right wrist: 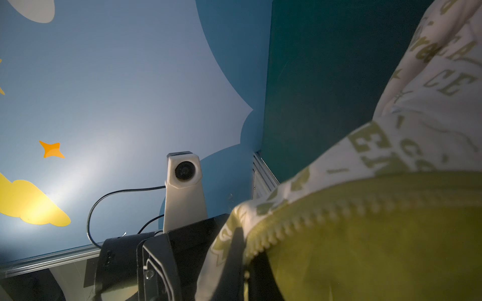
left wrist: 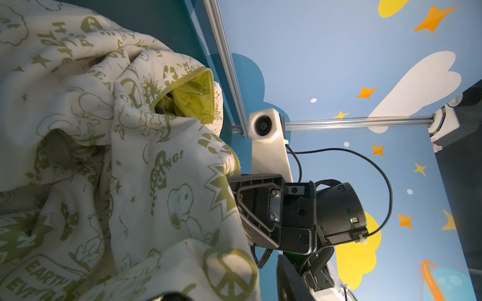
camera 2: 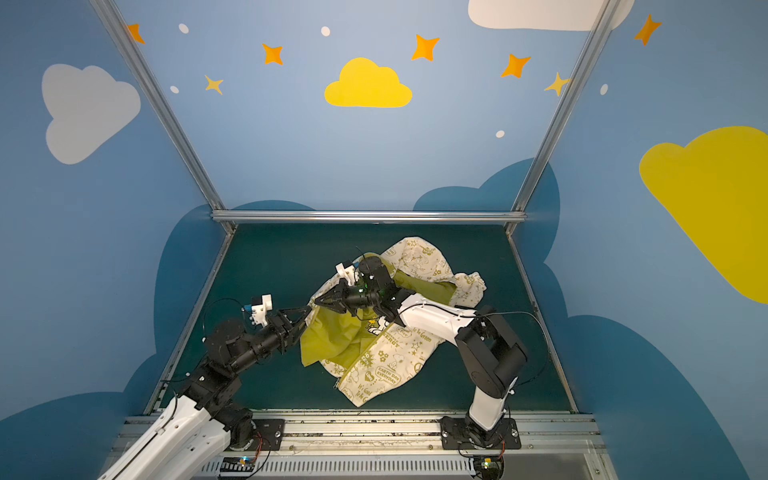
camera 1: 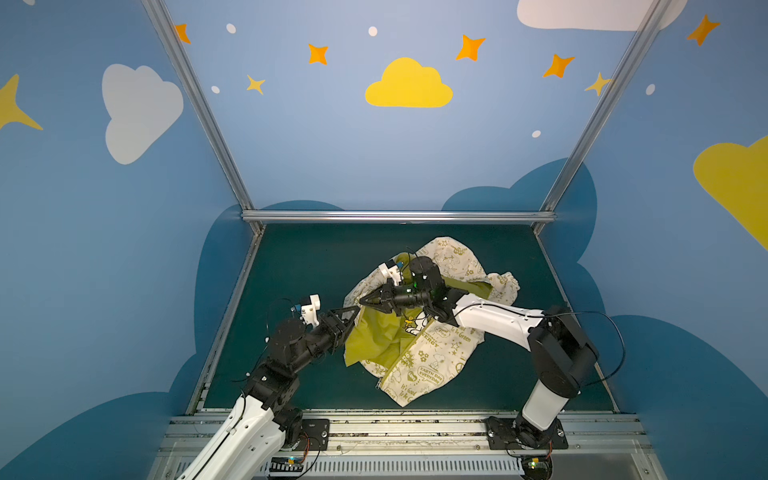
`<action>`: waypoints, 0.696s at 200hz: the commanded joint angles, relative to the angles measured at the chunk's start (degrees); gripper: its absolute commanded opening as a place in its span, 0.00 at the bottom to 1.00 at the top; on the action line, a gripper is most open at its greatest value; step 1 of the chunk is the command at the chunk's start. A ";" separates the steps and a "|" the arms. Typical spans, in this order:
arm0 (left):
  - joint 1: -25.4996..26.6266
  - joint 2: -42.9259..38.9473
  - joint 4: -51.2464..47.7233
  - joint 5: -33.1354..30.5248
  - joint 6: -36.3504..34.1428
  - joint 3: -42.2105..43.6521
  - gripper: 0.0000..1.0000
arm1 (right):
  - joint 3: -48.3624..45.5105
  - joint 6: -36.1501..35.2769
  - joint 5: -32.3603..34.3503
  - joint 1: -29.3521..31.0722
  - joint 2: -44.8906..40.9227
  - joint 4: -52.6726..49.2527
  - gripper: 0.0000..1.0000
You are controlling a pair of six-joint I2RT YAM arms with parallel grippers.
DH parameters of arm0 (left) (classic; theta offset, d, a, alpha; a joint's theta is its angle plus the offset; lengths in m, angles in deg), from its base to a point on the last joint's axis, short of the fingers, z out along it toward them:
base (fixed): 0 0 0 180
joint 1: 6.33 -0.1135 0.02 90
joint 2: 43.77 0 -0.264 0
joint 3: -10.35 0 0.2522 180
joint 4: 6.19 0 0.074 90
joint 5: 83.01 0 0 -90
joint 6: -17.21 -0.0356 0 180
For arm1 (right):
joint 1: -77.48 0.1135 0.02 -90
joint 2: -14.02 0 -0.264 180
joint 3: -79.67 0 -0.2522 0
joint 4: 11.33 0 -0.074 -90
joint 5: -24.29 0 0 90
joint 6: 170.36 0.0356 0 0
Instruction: Zip up the jacket
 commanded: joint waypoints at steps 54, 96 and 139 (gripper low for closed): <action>0.14 -1.89 -1.00 0.39 -0.86 -1.40 0.38 | 1.74 -2.33 -0.59 -0.05 -0.28 -2.88 0.00; 0.12 -1.44 -1.64 1.19 -1.26 -1.58 0.47 | 2.88 -3.48 -0.93 0.04 -0.03 -5.02 0.00; 0.14 -0.78 -2.25 1.60 -1.88 -1.84 0.43 | 4.91 -4.91 -1.66 -0.01 0.65 -7.18 0.00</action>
